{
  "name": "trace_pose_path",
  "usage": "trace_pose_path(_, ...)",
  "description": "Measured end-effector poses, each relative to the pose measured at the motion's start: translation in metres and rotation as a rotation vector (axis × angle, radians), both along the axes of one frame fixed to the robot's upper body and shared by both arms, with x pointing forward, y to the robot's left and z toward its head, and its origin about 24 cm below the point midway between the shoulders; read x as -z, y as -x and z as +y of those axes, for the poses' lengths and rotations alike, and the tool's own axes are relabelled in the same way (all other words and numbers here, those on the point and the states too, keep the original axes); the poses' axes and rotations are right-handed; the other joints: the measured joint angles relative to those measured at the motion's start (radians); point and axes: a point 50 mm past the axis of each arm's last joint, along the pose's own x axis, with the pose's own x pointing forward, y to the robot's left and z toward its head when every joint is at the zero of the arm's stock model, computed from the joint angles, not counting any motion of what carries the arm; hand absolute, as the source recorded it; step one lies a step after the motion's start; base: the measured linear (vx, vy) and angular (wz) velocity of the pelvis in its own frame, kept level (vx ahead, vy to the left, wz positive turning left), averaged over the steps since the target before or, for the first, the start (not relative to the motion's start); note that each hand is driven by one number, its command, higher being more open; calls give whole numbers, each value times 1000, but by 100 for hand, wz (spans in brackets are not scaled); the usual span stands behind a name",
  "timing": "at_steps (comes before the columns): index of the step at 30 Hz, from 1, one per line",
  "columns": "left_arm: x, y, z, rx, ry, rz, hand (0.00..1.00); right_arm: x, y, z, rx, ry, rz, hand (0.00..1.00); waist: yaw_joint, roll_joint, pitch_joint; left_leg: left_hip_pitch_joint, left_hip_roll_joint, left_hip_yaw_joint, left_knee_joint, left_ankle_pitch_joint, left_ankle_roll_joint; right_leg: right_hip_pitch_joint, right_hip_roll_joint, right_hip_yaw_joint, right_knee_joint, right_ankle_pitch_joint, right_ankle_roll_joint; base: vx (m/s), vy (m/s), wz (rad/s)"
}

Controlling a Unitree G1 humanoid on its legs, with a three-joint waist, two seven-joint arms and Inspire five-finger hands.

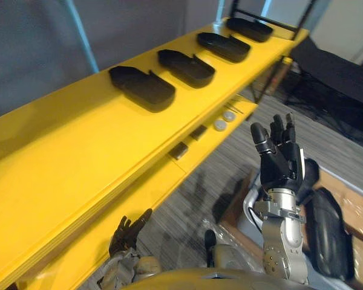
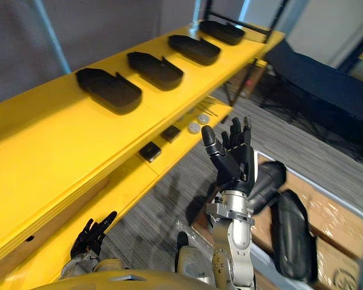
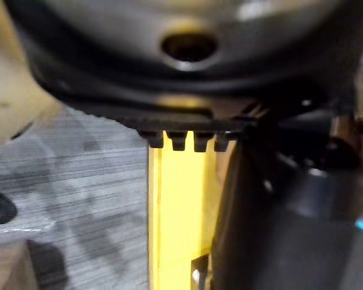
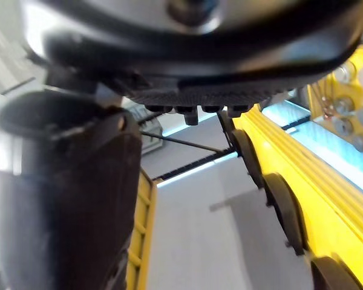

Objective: Walk over and take three plastic housings, then place them on the shelf

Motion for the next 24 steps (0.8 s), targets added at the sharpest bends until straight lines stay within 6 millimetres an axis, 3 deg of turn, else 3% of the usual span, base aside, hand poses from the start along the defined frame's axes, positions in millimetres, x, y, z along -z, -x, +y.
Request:
trace_pose_path(2,-2,-8,-4,51,-3,4,100,1,-2,3,0,-3,-7,100,-6,-3,-3,-24,34,7,-7,36,-10,2,-70,-3,234,-62,-71,-78,-119,-24)
trace_pose_path(5,-2,-10,2,100,-25,23,100,10,-14,8,2,-16,38,100,-1,-28,-19,-96,83,-12,26,74,-37,32,-146,8,339,-63,-81,-103,-262,-7)
trace_pose_path(6,-2,-10,7,112,-40,28,100,13,-18,10,5,-21,56,100,4,-46,-28,-124,89,-20,43,86,-46,52,-169,16,305,-6,-88,-166,-432,-26)
trace_pose_path(7,-1,-10,13,120,-55,46,100,18,-23,10,7,-16,83,100,22,-45,-35,-162,114,-50,72,103,-48,68,-126,27,225,-14,-53,-191,-422,-53)
trace_pose_path(8,1,-10,10,115,-39,49,100,21,-26,8,12,-1,104,100,29,-15,-34,-170,139,-77,54,135,-38,79,-92,33,159,-19,-42,-190,-409,-74)
trace_pose_path(10,3,-5,6,81,-4,53,100,24,-29,5,18,29,121,100,30,1,-35,-166,170,-79,14,187,-60,116,-87,21,69,-77,-15,-98,-284,-75)
trace_pose_path(11,3,-4,11,23,15,46,100,24,-31,8,-8,35,120,100,27,-12,-34,-165,172,-49,13,188,-62,115,-97,-47,13,-136,62,-121,-381,-105)
trace_pose_path(12,3,-2,12,-33,36,45,100,24,-33,8,-45,56,126,100,27,-7,-33,-162,190,-12,14,198,-70,132,-82,-95,-60,-159,118,-131,-359,-107)
trace_pose_path(13,4,-1,13,-64,48,42,100,25,-34,8,-63,68,132,100,25,2,-29,-160,208,-4,18,210,-63,147,-65,-110,-105,-159,119,-101,-356,-93)
trace_pose_path(14,4,1,12,-110,68,34,100,30,-31,8,-85,96,158,100,12,14,-14,-159,237,-7,46,241,-26,190,-36,-118,-179,-153,109,-78,-339,-53)
trace_pose_path(15,5,3,11,-129,78,36,100,36,-27,3,-81,110,195,100,-3,24,-3,-155,254,-25,58,266,-13,216,-15,-117,-199,-139,90,-85,-326,-45)
trace_pose_path(16,6,6,10,-129,79,39,100,44,-18,-5,-64,123,243,100,-6,23,-2,-135,231,-74,41,273,-39,224,-15,-95,-204,-138,82,-60,-187,-36)
trace_pose_path(19,7,12,6,-97,86,18,100,49,-12,-12,-49,129,269,100,-5,23,-3,-100,136,-141,24,262,-28,173,-24,-12,-223,-117,65,-99,-69,-83)
trace_pose_path(22,8,13,4,-88,89,23,100,52,-8,-19,-18,136,298,100,-7,22,-2,-88,48,-185,-8,167,-41,157,-31,35,-276,-55,79,-37,62,-53)
trace_pose_path(24,10,17,3,-78,96,43,100,54,-7,-23,9,141,322,100,-8,26,-4,-26,21,-214,-139,145,-60,134,-30,41,-268,-45,96,-63,146,-18)
